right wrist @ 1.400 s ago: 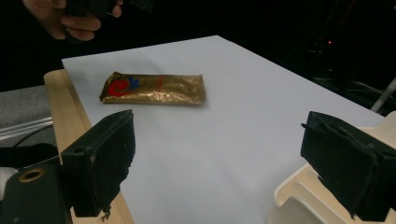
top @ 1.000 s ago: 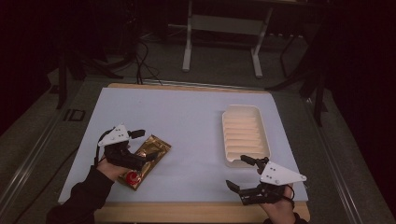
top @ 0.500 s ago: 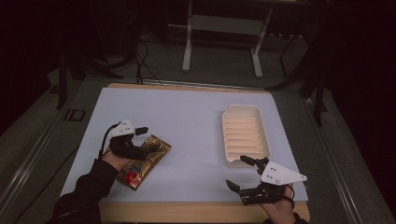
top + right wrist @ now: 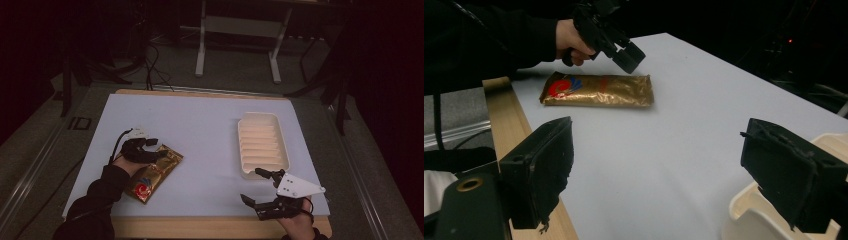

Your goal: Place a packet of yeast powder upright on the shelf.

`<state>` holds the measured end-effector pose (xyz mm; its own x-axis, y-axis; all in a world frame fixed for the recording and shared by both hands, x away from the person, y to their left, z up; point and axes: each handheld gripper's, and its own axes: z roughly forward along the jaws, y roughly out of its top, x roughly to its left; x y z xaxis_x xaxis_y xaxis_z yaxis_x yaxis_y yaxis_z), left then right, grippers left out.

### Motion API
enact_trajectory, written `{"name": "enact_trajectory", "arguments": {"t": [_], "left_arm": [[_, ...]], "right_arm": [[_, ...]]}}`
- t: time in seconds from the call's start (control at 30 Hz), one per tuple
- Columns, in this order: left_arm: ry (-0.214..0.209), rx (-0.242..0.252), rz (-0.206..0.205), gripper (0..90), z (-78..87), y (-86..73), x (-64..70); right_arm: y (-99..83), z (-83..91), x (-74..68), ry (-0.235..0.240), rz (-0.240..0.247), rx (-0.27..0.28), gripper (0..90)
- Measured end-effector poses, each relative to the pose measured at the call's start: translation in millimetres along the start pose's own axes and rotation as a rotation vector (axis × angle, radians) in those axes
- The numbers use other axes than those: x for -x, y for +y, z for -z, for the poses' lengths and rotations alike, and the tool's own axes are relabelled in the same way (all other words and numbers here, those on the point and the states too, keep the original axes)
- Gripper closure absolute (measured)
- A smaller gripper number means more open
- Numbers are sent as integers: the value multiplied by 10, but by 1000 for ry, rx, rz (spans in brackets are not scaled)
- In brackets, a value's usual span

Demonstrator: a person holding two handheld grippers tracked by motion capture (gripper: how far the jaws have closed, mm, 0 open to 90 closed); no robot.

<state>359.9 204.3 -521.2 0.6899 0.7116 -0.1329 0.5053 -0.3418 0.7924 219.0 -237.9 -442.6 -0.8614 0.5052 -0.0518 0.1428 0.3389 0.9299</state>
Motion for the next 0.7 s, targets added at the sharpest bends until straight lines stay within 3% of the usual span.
{"name": "enact_trajectory", "arguments": {"t": [0.17,0.37,0.57,0.7], "left_arm": [[21,-13,18,368,-52,-15,-59],[6,-57,56,386,-133,-43,-128],[-5,-119,62,387,-236,-78,-135],[-15,-137,62,437,-270,-74,-122]], "right_arm": [[-11,-32,5,18,-4,-12,137],[-14,-52,3,28,-6,-17,137],[-11,-45,8,29,-8,-15,137],[-16,-49,17,27,-11,-16,138]]}}
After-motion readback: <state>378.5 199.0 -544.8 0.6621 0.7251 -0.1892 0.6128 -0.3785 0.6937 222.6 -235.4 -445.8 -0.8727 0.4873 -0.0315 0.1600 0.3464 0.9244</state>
